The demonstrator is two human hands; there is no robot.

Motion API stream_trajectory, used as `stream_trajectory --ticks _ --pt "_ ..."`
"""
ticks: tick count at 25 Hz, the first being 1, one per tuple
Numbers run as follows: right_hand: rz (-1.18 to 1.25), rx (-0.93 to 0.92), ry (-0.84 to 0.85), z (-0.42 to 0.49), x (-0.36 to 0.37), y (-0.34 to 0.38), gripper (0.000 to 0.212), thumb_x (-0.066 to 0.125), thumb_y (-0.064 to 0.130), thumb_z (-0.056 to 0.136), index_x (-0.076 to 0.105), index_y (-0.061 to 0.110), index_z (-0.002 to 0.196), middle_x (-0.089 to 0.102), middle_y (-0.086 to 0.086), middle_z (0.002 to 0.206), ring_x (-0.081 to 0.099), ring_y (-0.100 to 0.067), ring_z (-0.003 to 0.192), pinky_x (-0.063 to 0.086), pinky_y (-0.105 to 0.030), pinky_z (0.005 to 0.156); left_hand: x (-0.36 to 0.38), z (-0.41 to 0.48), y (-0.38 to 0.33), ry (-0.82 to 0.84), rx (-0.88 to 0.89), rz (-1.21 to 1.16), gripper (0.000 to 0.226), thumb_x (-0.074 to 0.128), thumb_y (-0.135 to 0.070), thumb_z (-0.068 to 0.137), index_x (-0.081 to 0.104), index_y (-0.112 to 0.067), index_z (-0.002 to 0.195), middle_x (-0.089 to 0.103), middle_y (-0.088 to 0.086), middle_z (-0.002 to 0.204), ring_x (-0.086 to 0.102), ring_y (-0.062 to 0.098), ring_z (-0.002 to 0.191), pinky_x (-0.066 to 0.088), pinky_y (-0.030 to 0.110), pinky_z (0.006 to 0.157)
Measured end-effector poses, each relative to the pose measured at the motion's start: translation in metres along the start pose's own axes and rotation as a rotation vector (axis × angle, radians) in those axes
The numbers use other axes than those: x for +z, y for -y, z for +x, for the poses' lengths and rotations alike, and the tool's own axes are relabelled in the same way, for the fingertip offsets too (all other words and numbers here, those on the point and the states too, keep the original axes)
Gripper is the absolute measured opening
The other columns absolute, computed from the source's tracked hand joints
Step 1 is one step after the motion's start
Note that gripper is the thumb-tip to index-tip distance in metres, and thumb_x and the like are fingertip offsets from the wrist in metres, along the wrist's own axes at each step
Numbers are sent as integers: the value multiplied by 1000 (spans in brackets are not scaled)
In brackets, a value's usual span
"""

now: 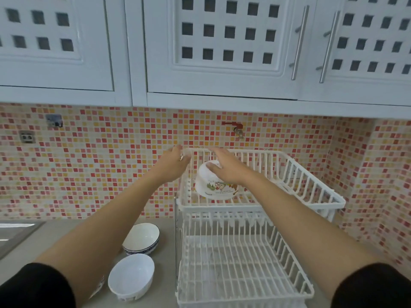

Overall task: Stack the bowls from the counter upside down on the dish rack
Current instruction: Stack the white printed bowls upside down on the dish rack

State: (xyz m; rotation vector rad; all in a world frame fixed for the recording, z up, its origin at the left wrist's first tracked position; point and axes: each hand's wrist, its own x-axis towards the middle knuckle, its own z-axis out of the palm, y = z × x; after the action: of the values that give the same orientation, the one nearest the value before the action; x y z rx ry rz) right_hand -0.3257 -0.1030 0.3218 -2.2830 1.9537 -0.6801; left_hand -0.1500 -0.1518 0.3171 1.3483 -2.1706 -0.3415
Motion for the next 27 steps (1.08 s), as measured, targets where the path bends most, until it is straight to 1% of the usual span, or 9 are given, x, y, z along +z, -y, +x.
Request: stream_trajectory --ticks 5,7,12,14,16,19,21,23,27 --pt "-31 -43 -89 -4 40 78 58 35 43 99 25 16 150 22 -5 159 19 -25 147 21 -42 117 -29 -50 48 5 -32 -68 65 20 -45 101 17 -6 153 21 13 160 23 29 147 21 41 118" --pt "-19 -42 -61 -3 57 107 58 33 42 100 24 14 150 21 -7 159 17 -26 147 19 -43 117 -39 -68 72 -10 -87 -63 63 20 -44 102 18 -6 153 22 13 160 24 29 147 22 42 119" --pt "-18 -51 9 3 120 148 57 34 36 100 22 11 150 21 -9 159 20 -27 146 24 -45 117 -34 -107 134 39 -224 -4 64 21 -43 102 18 -3 152 21 16 160 22 31 147 22 42 118" --pt "34 -2 53 5 154 150 55 37 32 100 24 9 149 28 -12 155 26 -30 143 28 -44 114 -19 -119 157 92 -306 12 61 24 -39 102 22 -2 150 25 19 157 26 34 145 24 42 115" --pt "92 73 81 5 190 141 53 40 28 99 28 6 146 34 -17 149 34 -33 137 31 -43 111 5 -129 179 124 -394 -20 56 29 -35 102 32 0 145 36 23 151 36 36 138 31 41 110" --pt "168 243 145 5 249 116 50 45 26 97 33 7 142 40 -18 142 43 -36 129 37 -41 104 50 -144 209 159 -522 -92 49 35 -32 101 41 1 137 49 22 139 48 37 127 39 38 102" --pt "226 346 207 6 290 97 50 48 25 96 35 8 141 41 -18 141 47 -36 126 40 -39 101 84 -152 230 216 -601 -101 47 34 -29 101 42 3 135 50 24 137 48 37 126 38 38 102" --pt "250 428 258 9 326 79 50 48 23 95 35 8 140 41 -18 141 48 -35 126 40 -38 101 118 -153 251 263 -704 -93 50 33 -32 101 41 4 135 49 24 138 46 37 128 37 37 103" --pt "248 609 385 14 378 52 61 44 29 97 20 4 148 34 -20 148 40 -36 134 35 -39 107 167 -147 282 266 -902 -197 54 38 -30 100 32 5 141 43 23 144 42 35 134 36 35 105"
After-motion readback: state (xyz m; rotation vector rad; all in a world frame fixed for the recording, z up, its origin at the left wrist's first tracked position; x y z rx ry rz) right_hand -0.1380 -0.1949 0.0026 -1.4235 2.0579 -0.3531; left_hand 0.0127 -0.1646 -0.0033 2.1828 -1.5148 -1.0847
